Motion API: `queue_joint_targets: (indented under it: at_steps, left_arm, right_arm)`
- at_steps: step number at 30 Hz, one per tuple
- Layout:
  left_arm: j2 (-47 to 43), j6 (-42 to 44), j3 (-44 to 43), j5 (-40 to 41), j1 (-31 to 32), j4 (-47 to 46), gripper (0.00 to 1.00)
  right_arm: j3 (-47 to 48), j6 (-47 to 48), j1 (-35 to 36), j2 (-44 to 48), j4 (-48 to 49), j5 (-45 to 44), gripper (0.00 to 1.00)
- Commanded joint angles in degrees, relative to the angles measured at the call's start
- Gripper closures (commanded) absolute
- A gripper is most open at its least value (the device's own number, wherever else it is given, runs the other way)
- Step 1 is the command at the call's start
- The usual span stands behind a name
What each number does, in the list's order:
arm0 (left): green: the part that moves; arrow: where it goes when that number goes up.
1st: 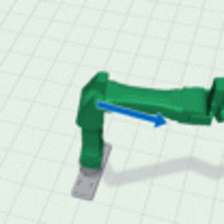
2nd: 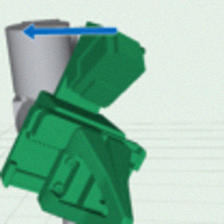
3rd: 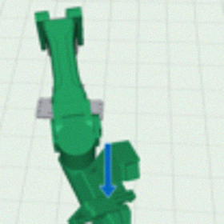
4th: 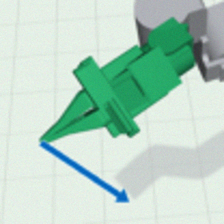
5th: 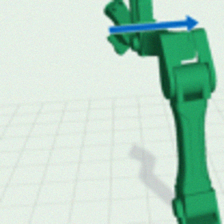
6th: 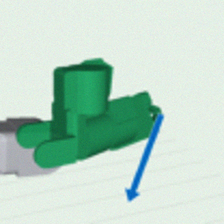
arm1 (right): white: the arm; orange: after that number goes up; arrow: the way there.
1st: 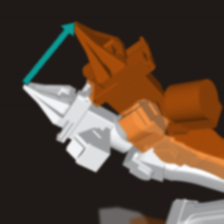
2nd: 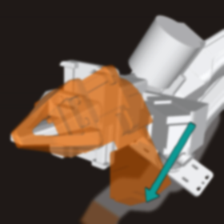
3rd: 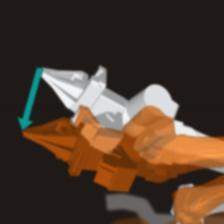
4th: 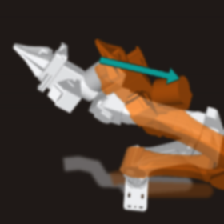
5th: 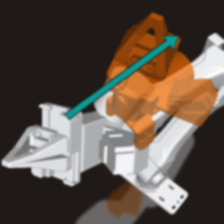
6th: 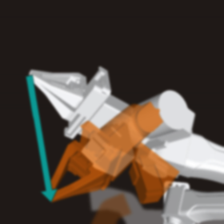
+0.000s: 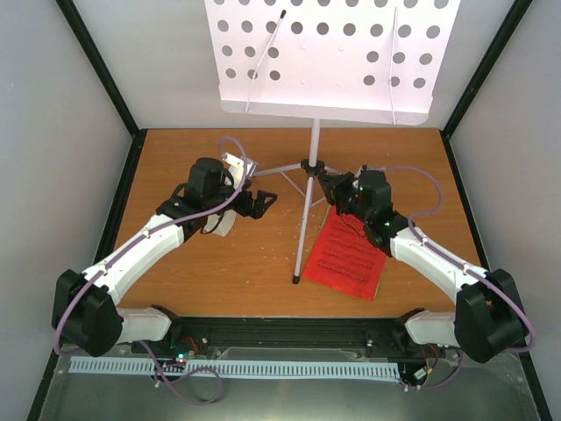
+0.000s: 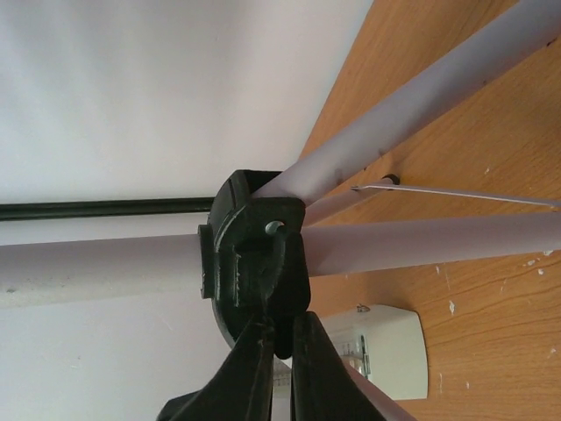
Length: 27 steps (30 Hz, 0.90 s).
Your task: Pack up the instrument practice props
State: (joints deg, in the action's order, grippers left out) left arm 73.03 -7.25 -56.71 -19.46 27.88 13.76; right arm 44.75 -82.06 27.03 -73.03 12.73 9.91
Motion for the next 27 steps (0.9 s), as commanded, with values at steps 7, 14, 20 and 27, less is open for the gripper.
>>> queue_joint_targets:
  at_steps: [7, 14, 20, 27]
  left_arm:
    - [0.35, 1.4, -0.25, 0.5, -0.04, -0.48, 0.01]
    - [0.35, 1.36, -0.25, 0.42, -0.02, -0.51, 0.01]
    - [0.54, 1.44, -0.25, 0.57, -0.02, -0.47, 0.01]
    - [0.95, 1.44, -0.27, 0.39, -0.02, -0.43, 0.01]
  right_arm:
    - [0.47, 0.86, -0.73, 0.25, 0.89, -2.32, 0.68]
    - [1.64, 4.09, -2.61, -0.88, 1.8, -0.66, 0.71]
    - [2.72, 7.01, -2.66, -1.61, 1.24, 1.67, 0.74]
    - [1.57, 6.9, -2.68, -2.72, 2.08, 3.64, 0.73]
